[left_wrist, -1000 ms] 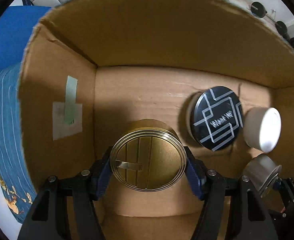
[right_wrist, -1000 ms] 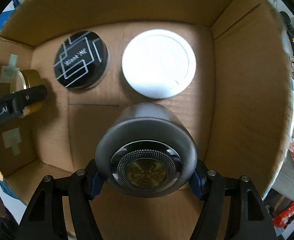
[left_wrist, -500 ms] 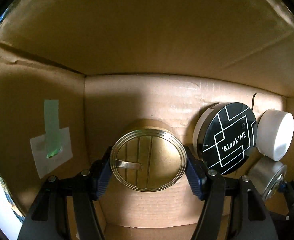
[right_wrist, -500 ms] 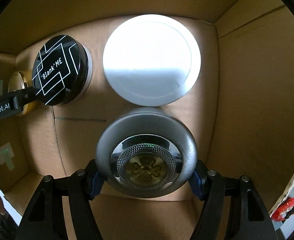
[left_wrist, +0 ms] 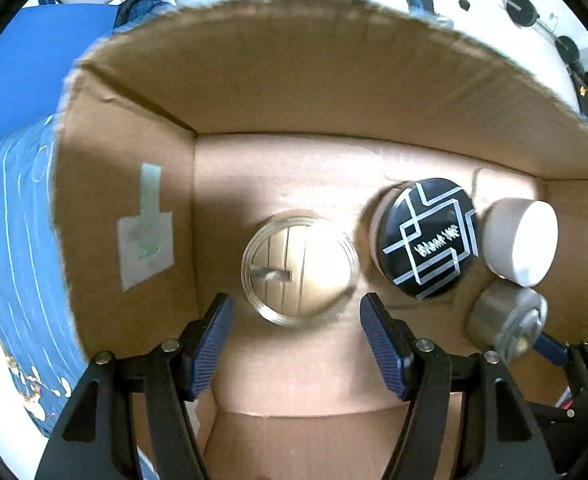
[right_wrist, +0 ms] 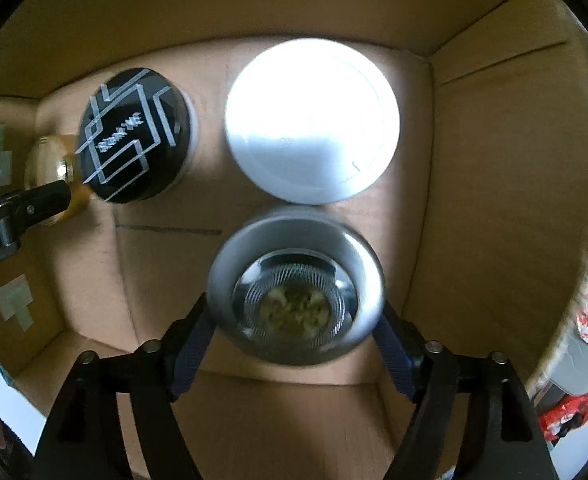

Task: Organize rigid objects
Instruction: 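Lift both tools out of the box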

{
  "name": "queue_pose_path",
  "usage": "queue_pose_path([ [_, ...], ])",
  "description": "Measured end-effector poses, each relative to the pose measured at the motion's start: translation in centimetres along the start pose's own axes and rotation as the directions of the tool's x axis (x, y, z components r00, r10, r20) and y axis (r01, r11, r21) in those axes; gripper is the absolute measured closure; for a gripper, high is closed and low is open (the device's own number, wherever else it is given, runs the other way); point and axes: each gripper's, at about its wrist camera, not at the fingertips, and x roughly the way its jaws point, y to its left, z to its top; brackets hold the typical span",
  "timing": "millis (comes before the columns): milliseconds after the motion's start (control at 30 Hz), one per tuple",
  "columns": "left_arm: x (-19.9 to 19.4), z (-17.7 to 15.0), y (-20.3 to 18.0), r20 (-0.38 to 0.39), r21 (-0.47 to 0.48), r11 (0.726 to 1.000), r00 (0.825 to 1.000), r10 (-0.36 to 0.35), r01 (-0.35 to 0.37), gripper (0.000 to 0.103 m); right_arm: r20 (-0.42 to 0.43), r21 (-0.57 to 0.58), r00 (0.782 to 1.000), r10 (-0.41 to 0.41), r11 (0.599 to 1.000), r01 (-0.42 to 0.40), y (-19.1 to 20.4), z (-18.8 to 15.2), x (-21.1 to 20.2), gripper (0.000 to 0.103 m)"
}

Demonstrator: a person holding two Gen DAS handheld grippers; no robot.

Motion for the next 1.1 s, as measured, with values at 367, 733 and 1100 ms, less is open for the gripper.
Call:
queue_pose_path([
  [367, -5.9, -6.7, 0.3, 0.150, 0.016, 0.999, 0.988, -0.040, 0.039, 0.022, 0.123, -0.006, 0.992, 0.030, 1.000, -0.030, 1.1, -4.9, -5.1, 0.006],
  [733, -12.1, -12.8, -0.1, 0.338, 0.026, 0.997, 0.938, -0.082, 0.078, 0.001, 0.325, 0.025, 0.944, 0.046, 0.998, -0.058, -0.6, -14.0, -9.6, 0.000],
  [1100, -15.6, -19.7, -1.9, 0.473, 0.042, 0.998, 0.879, -0.061, 0.046, 0.001, 0.457, -0.002, 0.889, 0.022, 1.000, -0.023, -1.2, -21.7, -14.8, 0.000],
])
